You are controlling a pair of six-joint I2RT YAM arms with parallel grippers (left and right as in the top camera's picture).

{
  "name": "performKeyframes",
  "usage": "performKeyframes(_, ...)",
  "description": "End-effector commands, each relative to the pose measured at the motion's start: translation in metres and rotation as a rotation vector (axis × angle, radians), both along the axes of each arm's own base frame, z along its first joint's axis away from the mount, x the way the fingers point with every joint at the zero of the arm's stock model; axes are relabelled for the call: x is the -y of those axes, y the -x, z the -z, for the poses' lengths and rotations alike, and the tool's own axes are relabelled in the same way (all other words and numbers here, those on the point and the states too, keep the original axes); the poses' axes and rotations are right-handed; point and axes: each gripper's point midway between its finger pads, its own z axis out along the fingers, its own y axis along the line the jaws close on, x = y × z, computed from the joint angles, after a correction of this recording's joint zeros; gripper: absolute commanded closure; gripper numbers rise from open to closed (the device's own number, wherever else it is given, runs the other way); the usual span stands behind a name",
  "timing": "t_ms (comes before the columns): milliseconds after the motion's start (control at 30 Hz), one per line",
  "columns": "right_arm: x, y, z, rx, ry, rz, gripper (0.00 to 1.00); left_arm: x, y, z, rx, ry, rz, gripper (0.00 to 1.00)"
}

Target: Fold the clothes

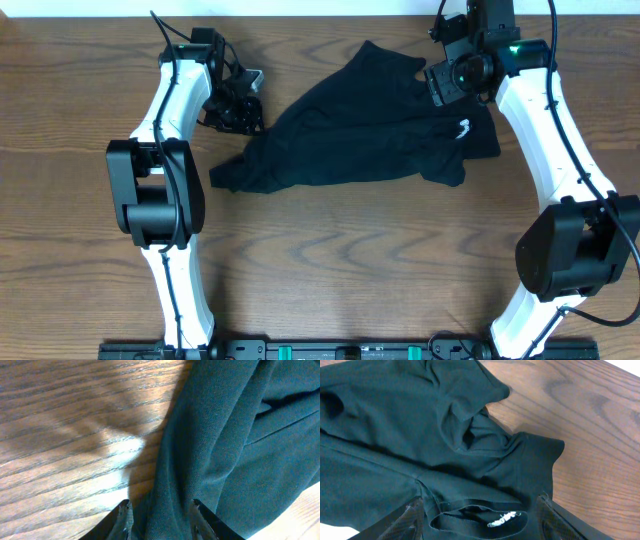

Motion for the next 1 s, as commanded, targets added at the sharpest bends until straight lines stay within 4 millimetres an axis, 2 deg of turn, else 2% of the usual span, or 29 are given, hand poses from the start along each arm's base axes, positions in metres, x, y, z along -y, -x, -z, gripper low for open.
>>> performKeyframes(0,-0.009,0.001,-0.006,0.01,-0.008,-0.02,0.31,0.0,0.006,0.013,-0.038,0.005,0.008,0.61)
performKeyframes(200,-0.008,0.004,-0.004,-0.002,-0.005,-0.019,0.3,0.0,0.009,0.029,-0.076,0.005,0.007,0.63)
performKeyframes(400,-0.008,0.004,-0.004,-0.003,-0.006,-0.019,0.3,0.002,0.01,0.03,-0.081,0.006,0.006,0.67)
performKeyframes(467,-0.008,0.004,-0.004,-0.003,-0.006,-0.019,0.3,0.004,0.01,0.03,-0.082,0.012,0.01,0.73)
performKeyframes(567,-0.008,0.004,-0.004,-0.002,-0.006,-0.02,0.3,0.006,0.007,0.03,-0.067,0.012,0.014,0.91)
performKeyframes(633,-0.008,0.004,-0.004,-0.003,-0.006,-0.02,0.3,0.005,0.002,0.03,-0.047,0.012,0.01,0.94)
performKeyframes(733,-0.008,0.004,-0.004,-0.001,-0.007,-0.02,0.3,-0.003,-0.01,0.022,-0.012,0.013,-0.013,0.94)
performKeyframes(833,-0.009,0.002,-0.005,0.008,-0.008,-0.02,0.3,-0.021,-0.03,0.007,0.04,-0.04,-0.083,0.94)
performKeyframes(967,-0.009,0.002,-0.005,0.008,-0.008,-0.02,0.3,-0.049,-0.065,-0.025,0.159,-0.131,-0.172,0.94)
